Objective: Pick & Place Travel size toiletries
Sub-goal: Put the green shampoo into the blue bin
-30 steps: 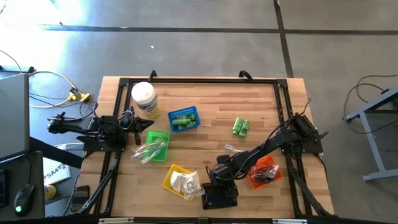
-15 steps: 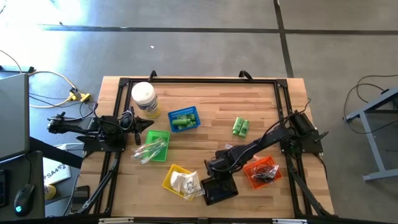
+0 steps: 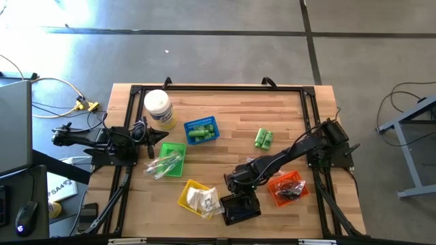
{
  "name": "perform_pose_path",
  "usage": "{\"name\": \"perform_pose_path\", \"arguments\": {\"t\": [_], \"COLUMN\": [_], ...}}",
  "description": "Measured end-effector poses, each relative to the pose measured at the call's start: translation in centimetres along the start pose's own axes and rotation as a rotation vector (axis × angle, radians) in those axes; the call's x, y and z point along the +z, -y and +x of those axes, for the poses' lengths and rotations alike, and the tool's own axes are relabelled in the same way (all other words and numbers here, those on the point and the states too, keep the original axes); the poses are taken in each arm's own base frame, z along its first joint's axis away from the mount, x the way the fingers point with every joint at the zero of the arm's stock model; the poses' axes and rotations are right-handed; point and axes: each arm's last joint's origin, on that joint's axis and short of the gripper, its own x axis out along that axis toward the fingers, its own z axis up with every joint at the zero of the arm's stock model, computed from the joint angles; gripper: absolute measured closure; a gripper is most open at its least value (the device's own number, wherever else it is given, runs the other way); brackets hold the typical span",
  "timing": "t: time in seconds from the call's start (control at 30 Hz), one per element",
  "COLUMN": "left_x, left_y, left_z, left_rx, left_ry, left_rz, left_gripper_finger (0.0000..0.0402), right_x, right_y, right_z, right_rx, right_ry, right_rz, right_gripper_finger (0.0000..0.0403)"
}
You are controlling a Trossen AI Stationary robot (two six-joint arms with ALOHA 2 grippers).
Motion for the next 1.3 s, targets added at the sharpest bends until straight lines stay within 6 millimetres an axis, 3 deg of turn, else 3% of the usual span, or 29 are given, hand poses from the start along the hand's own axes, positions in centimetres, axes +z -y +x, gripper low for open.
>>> {"name": "perform_pose_path", "arguments": {"t": [0.23,0.47,0.57,0.7,0.9,1.07,1.3], "left_x": [0.1,0.1,0.1,0.1,0.1,0.1,0.1], "left_y": [0.0,0.0,0.0,0.0,0.0,0.0,0.0], "left_z": [0.0,0.0,0.0,0.0,0.0,0.0,0.0], "left_rx": [-0.002,-0.001,-0.001,-0.001,0.007,0.009,0.021], "left_ry": [0.007,0.007,0.007,0.007,0.009,0.009,0.015], "left_rz": [-0.004,-0.002,-0.001,-0.001,-0.001,-0.001,0.028], "left_gripper_finger": [0.0402,0.0402,0.0402,0.0402,0.0402,0.0402,0.0402], "right_x": [-0.3,-1.3,-2.8,-6.1,-11.8,-14.9,-17.8], "right_y": [-1.2,-2.2,-1.7,0.3,3.3,5.4,7.7], "right_z": [-6.3,-16.4,-20.2,-23.1,-22.9,-20.3,-16.9], "right_rx": [-0.009,-0.092,-0.095,-0.123,-0.151,-0.167,-0.172], "right_ry": [0.121,0.493,0.69,0.933,1.156,1.205,1.329], "right_rz": [-0.102,-0.291,-0.319,-0.296,-0.204,-0.151,-0.176], "right_gripper_finger": [0.0209,0.0237,0.0263,0.0312,0.0392,0.04,0.04]}}
